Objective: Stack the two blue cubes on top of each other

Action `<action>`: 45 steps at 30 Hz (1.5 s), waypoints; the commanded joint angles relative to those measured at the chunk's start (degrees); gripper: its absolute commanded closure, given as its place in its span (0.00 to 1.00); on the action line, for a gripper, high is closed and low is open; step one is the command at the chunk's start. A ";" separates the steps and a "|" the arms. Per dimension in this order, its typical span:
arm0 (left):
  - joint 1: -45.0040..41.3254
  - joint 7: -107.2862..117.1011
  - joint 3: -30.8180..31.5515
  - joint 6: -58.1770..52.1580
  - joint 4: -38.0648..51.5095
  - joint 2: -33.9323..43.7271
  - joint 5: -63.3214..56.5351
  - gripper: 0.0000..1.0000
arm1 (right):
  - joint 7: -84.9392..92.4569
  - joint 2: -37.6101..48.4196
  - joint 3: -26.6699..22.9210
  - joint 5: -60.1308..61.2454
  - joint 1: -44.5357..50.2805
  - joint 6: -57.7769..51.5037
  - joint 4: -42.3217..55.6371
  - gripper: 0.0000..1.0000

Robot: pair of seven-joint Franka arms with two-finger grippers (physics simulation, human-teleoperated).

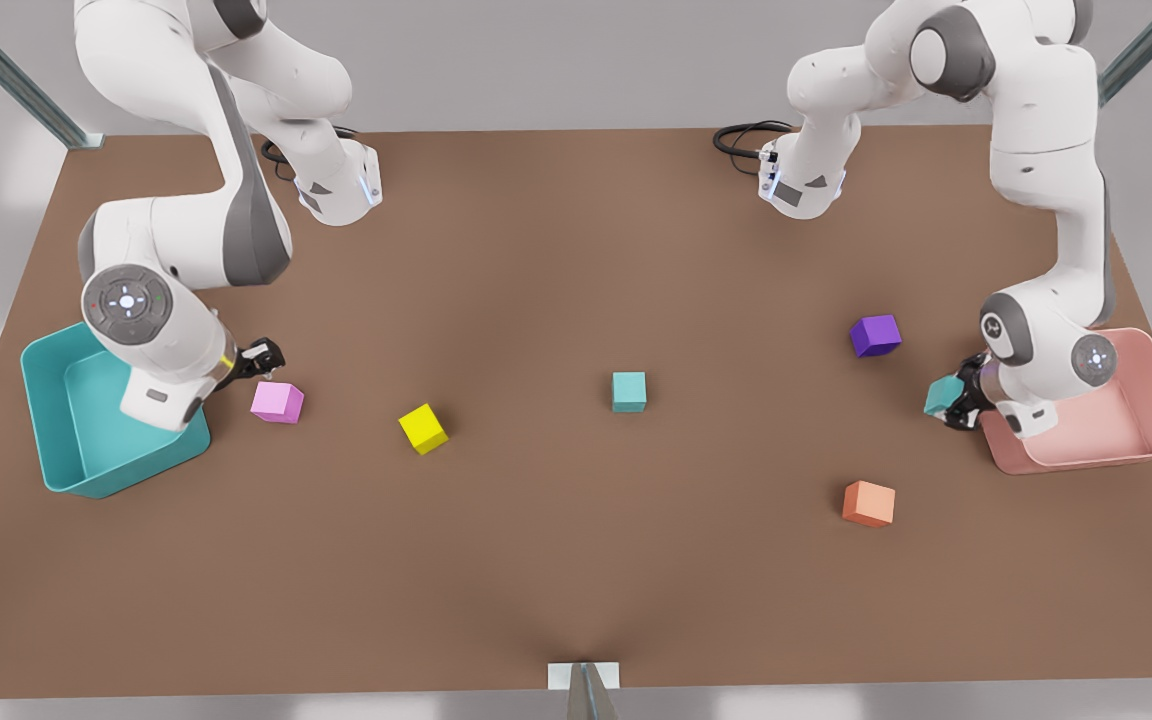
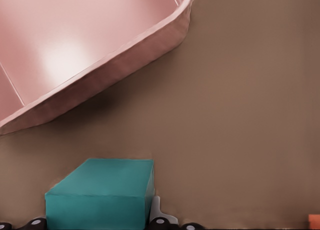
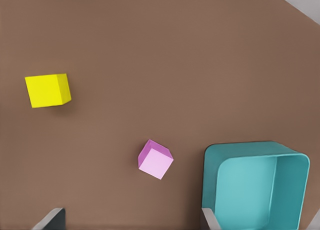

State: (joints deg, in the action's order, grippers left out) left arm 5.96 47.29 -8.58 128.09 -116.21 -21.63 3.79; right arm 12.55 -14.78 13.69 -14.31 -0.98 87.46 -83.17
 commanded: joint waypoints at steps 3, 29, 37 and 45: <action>-16.23 8.87 1.20 -16.47 1.15 8.97 0.16 0.45 | 1.95 0.10 0.02 -0.01 0.02 0.07 0.12 0.00; -31.72 11.94 22.73 -10.58 22.43 -10.72 -2.21 0.43 | -3.50 1.94 -0.07 -0.54 0.37 2.54 -0.24 0.00; -31.80 11.94 22.82 -7.51 22.43 -12.74 -2.21 0.42 | -2.97 0.98 -0.07 -0.36 0.10 2.27 -1.91 0.00; -32.07 12.03 22.82 -6.71 22.43 -13.62 -2.65 0.00 | -2.97 0.63 -0.07 -0.36 0.02 2.36 -2.08 0.00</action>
State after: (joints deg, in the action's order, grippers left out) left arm -26.11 58.82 14.22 120.61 -93.81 -35.29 1.33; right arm 10.77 -14.20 13.61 -14.69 -0.93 89.80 -85.28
